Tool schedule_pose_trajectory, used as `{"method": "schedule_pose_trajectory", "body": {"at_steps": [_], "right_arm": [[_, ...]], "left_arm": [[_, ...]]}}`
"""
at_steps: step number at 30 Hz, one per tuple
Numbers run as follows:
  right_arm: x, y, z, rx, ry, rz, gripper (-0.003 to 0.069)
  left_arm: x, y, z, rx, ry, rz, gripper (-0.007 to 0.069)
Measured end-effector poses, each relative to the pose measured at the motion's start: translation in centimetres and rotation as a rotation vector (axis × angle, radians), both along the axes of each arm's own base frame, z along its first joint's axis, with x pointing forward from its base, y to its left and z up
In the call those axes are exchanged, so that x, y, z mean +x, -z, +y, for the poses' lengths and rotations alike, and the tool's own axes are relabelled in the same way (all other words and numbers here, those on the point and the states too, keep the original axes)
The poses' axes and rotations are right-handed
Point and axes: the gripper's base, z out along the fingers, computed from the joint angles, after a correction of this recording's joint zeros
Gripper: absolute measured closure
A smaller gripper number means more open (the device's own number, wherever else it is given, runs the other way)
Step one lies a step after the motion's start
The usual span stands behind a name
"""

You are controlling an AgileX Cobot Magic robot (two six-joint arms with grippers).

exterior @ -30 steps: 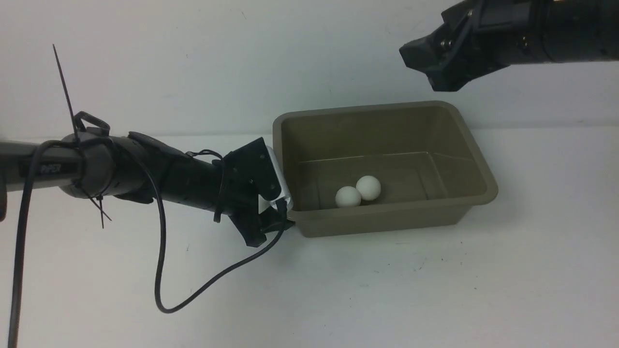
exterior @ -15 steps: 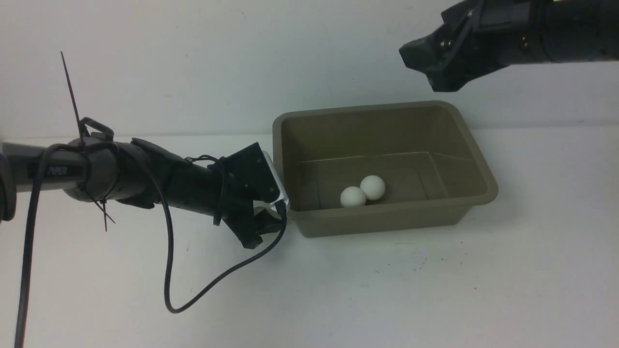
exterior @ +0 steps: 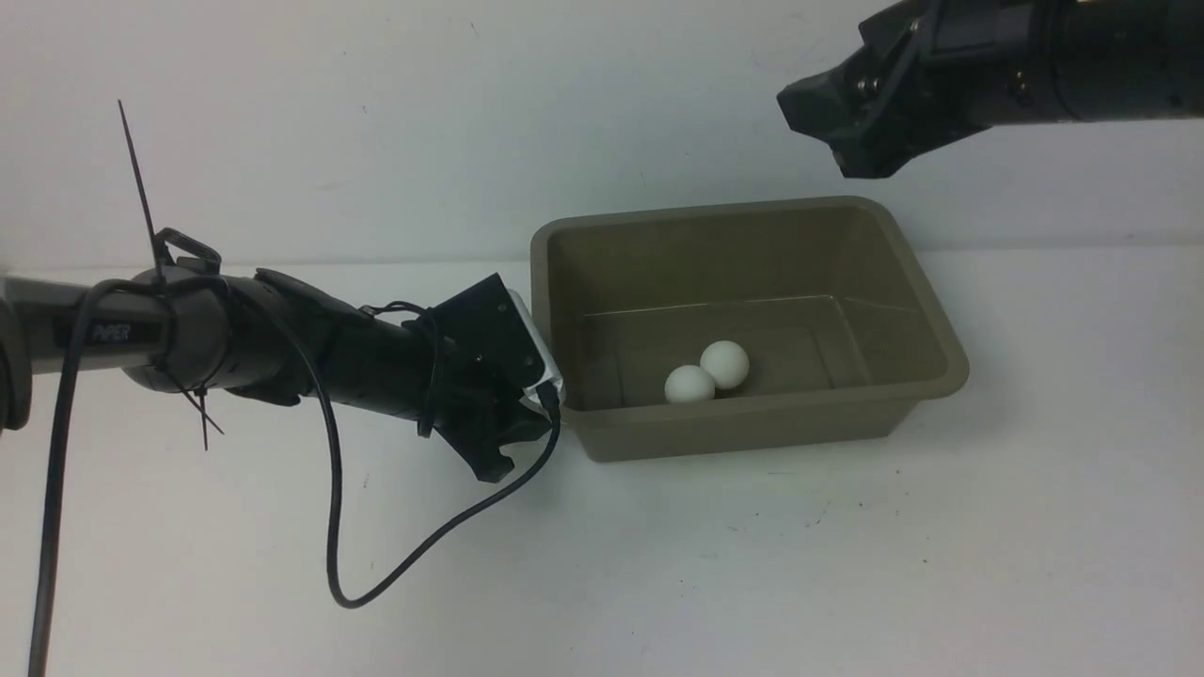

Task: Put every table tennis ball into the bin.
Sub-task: Use the left arm to clamp the table tennis ball closest to it

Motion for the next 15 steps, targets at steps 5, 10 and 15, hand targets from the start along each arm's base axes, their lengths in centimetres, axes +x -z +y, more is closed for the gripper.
{"method": "schedule_pose_trajectory", "body": {"at_steps": [5,10,15], "right_arm": [[0.0,0.0,0.0,-0.013,-0.006,-0.011,0.0158],[0.0,0.0,0.0,-0.016,-0.007,-0.012,0.0158],[0.0,0.0,0.0,-0.015,-0.007,-0.013,0.0158]], "left_arm": [[-0.3,-0.4,-0.2,-0.011,0.038,0.008,0.0335],[-0.5,-2.2,-0.2,-0.020,0.044,-0.034,0.0335],[-1.0,-6.3,-0.1,-0.031,0.050,-0.134,0.0335]]}}
